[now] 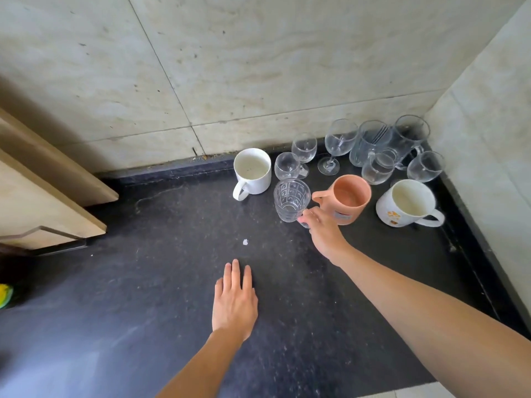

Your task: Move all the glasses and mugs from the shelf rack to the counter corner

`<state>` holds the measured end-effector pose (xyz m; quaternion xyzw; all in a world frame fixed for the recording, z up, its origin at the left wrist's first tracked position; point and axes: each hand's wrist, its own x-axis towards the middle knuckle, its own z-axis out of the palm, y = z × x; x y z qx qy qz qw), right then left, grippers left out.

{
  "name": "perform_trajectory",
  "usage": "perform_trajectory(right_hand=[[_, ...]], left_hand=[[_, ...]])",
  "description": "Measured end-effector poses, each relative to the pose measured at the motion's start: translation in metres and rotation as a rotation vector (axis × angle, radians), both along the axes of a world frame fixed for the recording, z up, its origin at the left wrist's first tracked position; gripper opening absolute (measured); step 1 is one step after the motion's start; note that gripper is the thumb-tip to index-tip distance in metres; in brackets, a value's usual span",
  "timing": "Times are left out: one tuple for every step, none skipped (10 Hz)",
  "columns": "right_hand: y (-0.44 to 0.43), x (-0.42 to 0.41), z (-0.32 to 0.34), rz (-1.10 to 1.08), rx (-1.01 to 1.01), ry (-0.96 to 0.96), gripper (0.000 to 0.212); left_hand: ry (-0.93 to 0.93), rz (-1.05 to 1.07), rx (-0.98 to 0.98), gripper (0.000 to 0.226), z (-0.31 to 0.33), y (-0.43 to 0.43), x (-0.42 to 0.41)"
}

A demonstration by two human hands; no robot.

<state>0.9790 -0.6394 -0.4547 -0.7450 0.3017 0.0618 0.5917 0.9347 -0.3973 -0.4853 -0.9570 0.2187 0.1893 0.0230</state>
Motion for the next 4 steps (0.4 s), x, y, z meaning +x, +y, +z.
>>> perform_trajectory(right_hand=[[0.0, 0.001, -0.005, 0.032, -0.054, 0.002, 0.025], [-0.001, -0.002, -0.002, 0.083, -0.125, 0.029, 0.033], [-0.004, -0.007, 0.0, 0.119, -0.157, 0.037, 0.04], [-0.008, -0.014, 0.011, 0.034, -0.299, -0.002, 0.038]], left_hand=[[-0.007, 0.006, -0.016, 0.05, -0.007, 0.001, -0.005], [-0.045, 0.028, -0.021, 0.047, -0.012, 0.003, -0.007], [-0.072, 0.011, -0.035, 0.055, -0.014, 0.007, -0.008], [-0.123, 0.016, -0.056, 0.057, -0.017, 0.007, -0.008]])
